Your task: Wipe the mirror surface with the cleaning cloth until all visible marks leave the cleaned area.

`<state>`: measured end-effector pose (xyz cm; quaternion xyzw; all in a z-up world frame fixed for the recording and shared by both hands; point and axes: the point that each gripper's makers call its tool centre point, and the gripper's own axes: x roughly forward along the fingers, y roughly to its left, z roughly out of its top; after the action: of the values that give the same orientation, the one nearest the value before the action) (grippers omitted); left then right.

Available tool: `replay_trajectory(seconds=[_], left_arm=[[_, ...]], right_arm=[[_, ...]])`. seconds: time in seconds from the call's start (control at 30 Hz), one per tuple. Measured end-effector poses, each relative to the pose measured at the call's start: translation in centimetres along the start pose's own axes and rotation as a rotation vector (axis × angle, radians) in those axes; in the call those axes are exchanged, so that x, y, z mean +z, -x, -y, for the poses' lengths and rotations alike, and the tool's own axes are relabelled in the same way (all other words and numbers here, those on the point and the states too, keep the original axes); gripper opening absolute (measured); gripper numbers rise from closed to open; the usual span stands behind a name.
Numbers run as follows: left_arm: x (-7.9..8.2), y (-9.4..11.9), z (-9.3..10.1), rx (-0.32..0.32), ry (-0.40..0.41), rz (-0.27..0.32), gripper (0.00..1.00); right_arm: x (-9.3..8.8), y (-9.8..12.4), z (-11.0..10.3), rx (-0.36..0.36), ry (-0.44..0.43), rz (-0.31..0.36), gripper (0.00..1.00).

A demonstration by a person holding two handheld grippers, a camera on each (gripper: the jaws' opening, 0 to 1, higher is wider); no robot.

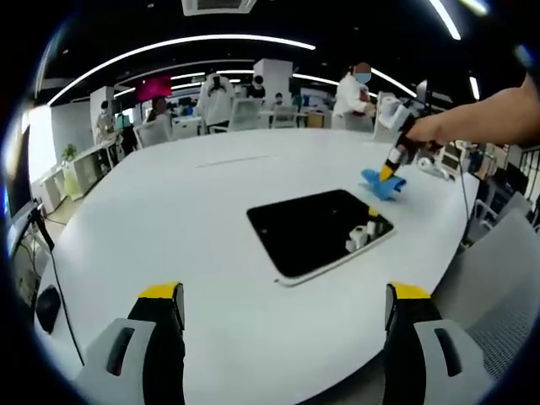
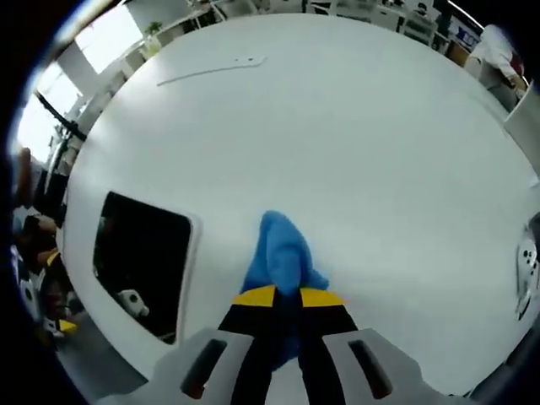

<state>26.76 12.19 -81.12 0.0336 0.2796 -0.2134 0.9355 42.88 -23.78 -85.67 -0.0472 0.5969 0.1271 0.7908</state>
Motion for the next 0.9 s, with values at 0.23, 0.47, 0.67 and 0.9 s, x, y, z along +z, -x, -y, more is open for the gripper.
replay_trajectory(seconds=[0.23, 0.47, 0.67, 0.9], left_arm=[[-0.1, 0.0, 0.0, -0.004, 0.003, -0.007, 1.00], [-0.2, -0.1, 0.1, -0.009, 0.007, -0.006, 1.00], [-0.2, -0.1, 0.1, -0.009, 0.012, -0.004, 1.00], [-0.2, -0.1, 0.1, -0.011, 0.012, -0.006, 1.00]], right_arm=[[-0.1, -0.4, -1.2, 0.017, -0.004, -0.013, 0.04], [-0.2, -1.1, -3.4, 0.044, -0.005, -0.045, 0.04], [0.1, -1.5, -5.4, 0.065, 0.009, -0.056, 0.04], [0.2, -2.0, -7.4, 0.081, 0.032, -0.066, 0.04]])
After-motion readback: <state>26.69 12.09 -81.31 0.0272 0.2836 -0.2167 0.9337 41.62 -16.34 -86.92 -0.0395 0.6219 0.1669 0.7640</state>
